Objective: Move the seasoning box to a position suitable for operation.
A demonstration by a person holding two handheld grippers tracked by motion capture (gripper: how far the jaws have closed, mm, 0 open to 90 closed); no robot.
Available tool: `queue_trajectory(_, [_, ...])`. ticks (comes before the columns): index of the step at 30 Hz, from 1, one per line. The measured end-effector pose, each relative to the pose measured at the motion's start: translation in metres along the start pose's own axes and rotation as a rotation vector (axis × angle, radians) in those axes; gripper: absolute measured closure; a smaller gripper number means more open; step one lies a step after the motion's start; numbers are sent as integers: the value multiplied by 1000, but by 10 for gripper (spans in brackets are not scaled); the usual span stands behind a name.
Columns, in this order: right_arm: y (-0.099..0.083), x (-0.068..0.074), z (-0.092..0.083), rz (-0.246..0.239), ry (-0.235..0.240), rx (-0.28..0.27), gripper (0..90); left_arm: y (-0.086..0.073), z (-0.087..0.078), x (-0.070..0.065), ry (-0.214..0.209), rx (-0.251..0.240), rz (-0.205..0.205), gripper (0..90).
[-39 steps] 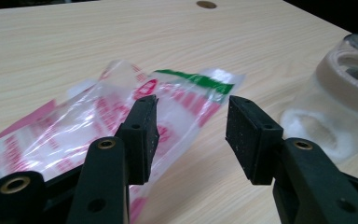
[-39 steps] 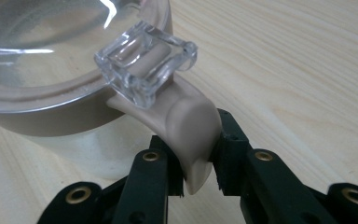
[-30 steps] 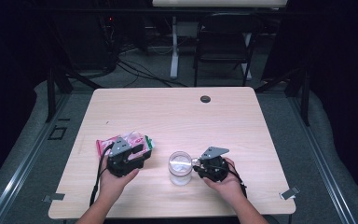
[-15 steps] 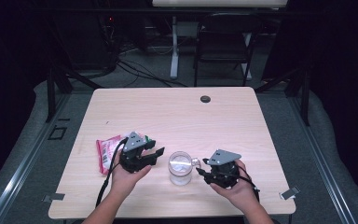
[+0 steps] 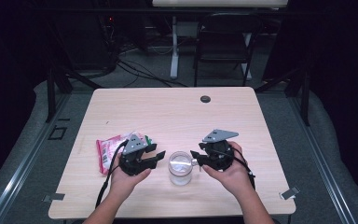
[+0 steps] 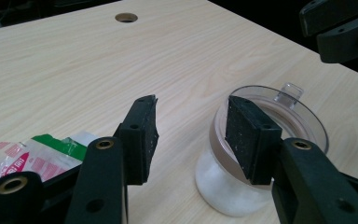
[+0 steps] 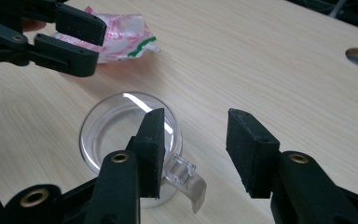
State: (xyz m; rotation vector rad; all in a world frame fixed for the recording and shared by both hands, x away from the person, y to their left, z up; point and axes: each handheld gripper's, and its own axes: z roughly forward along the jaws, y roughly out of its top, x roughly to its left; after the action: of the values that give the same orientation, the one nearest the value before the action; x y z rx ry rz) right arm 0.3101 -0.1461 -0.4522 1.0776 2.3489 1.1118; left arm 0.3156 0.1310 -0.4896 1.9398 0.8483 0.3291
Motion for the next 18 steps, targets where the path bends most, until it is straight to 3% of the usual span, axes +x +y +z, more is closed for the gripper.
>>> queue_trajectory(7, [-14, -5, 1, 71, 73, 31, 651, -5, -3, 0, -39, 36, -30, 562])
queue_trajectory(18, [-16, -4, 3, 89, 60, 31, 693, -10, -3, -1, -70, 89, 6, 647])
